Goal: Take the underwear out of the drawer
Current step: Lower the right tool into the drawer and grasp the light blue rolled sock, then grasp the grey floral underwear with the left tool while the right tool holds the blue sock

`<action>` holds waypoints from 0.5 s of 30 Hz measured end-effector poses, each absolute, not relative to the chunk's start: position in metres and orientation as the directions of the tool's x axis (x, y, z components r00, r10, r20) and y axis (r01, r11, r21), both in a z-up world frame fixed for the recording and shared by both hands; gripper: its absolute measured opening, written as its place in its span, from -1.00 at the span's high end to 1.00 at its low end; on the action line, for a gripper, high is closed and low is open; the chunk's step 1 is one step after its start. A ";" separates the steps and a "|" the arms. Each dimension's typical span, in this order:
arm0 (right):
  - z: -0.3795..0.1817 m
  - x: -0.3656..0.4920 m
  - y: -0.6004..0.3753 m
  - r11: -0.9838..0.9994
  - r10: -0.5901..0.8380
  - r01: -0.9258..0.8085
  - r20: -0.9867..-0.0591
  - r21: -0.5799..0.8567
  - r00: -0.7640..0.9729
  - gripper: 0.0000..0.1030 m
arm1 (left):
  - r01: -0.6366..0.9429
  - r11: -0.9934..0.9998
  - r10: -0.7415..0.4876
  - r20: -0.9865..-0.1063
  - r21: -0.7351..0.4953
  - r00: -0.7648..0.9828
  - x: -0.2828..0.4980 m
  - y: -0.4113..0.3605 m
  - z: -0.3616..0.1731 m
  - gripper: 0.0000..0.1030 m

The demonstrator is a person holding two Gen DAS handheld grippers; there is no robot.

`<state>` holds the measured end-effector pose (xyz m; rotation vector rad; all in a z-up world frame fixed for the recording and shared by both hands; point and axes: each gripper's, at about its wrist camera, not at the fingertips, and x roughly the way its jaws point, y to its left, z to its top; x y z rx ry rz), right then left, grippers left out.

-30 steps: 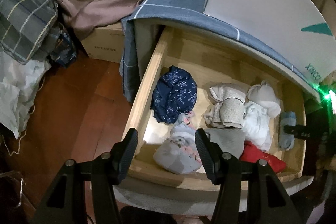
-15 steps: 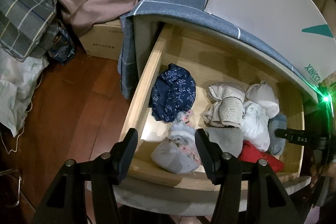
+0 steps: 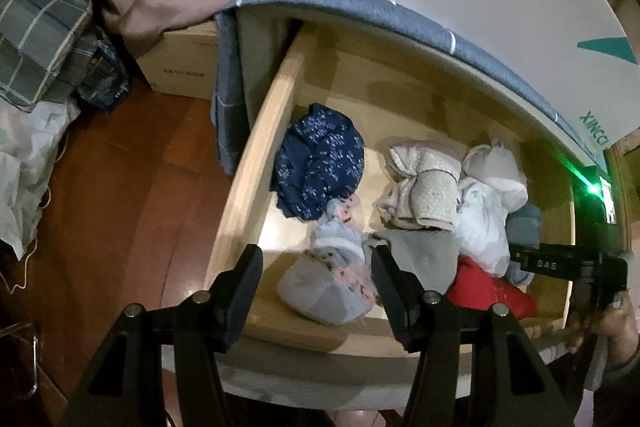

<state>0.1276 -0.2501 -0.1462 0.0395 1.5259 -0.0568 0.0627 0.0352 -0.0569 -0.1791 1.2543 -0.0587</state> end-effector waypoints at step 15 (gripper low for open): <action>-0.142 0.072 -0.258 0.990 0.047 0.128 -0.998 0.053 0.052 0.24 | 0.045 0.982 -0.190 -0.968 -0.185 0.165 0.072 0.017 -0.078 -0.13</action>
